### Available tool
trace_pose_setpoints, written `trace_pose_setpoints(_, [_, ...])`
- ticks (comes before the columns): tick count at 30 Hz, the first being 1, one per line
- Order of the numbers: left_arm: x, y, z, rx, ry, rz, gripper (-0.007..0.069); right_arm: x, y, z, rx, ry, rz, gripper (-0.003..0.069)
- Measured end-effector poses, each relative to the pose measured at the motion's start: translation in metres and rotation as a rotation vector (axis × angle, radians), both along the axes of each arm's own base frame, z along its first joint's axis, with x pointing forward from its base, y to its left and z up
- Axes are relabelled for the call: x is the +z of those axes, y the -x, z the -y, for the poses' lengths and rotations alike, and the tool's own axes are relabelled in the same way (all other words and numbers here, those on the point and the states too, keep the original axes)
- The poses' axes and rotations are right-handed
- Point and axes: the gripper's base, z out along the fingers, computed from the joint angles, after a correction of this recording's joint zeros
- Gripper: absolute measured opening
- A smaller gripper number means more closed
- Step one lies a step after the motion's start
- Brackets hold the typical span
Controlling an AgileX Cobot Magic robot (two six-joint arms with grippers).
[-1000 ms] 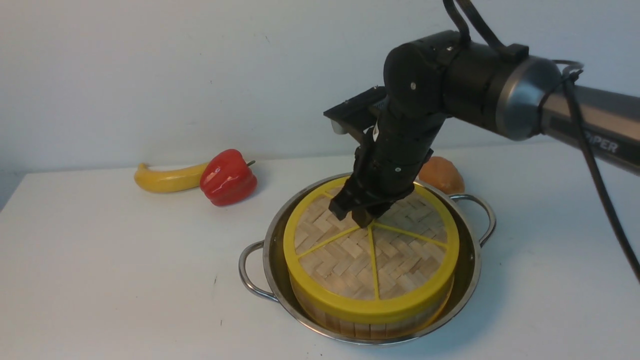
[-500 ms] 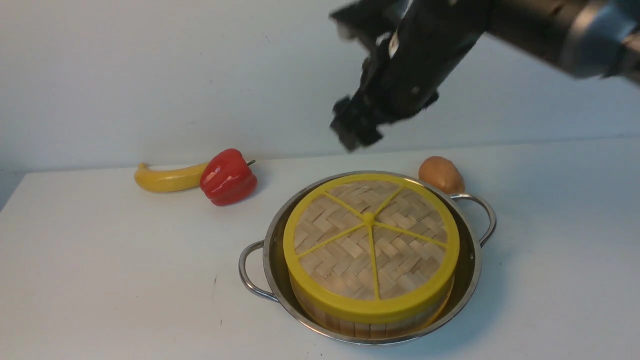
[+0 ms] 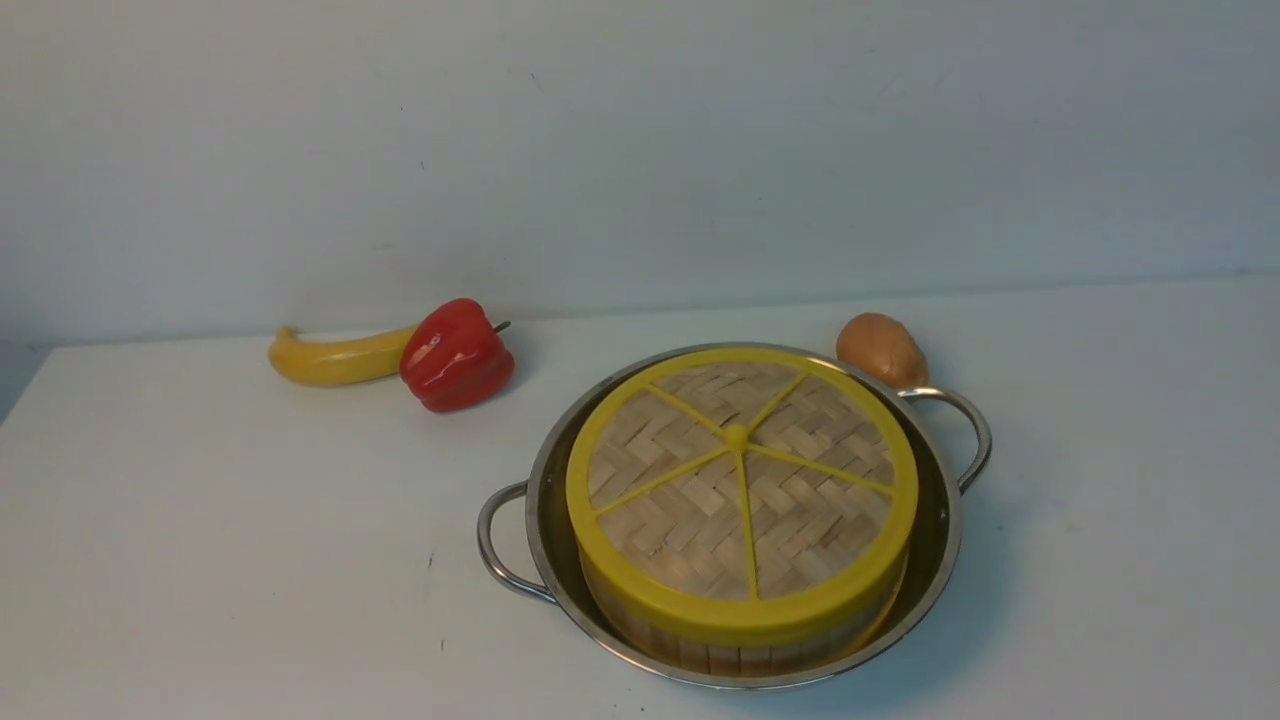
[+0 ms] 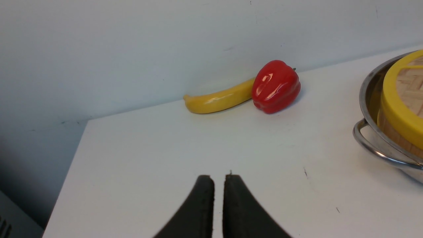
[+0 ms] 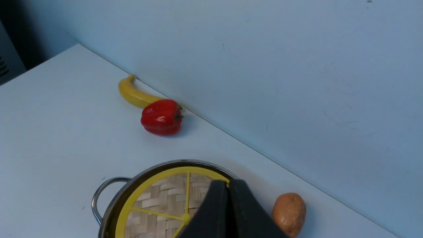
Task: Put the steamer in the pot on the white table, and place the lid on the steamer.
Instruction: 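Place the bamboo steamer lid onto the steamer basket in the pot with the right gripper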
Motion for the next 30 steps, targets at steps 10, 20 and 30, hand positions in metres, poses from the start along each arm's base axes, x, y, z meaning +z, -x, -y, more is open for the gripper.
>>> trace_pose_setpoints(10, [0.0,0.0,0.0,0.0,0.0,0.0,0.0052,0.004,0.056,0.033,0.016,-0.134,0.041,0.0001])
trace_pose_setpoints(20, [0.0,0.0,0.0,0.0,0.0,0.0,0.0072,-0.001,0.055,0.039,-0.023,-0.07,0.088,0.0025])
trace_pose_setpoints(30, [0.0,0.0,0.0,0.0,0.0,0.0,0.0083,-0.072,0.017,0.033,-0.183,0.021,-0.004,0.0057])
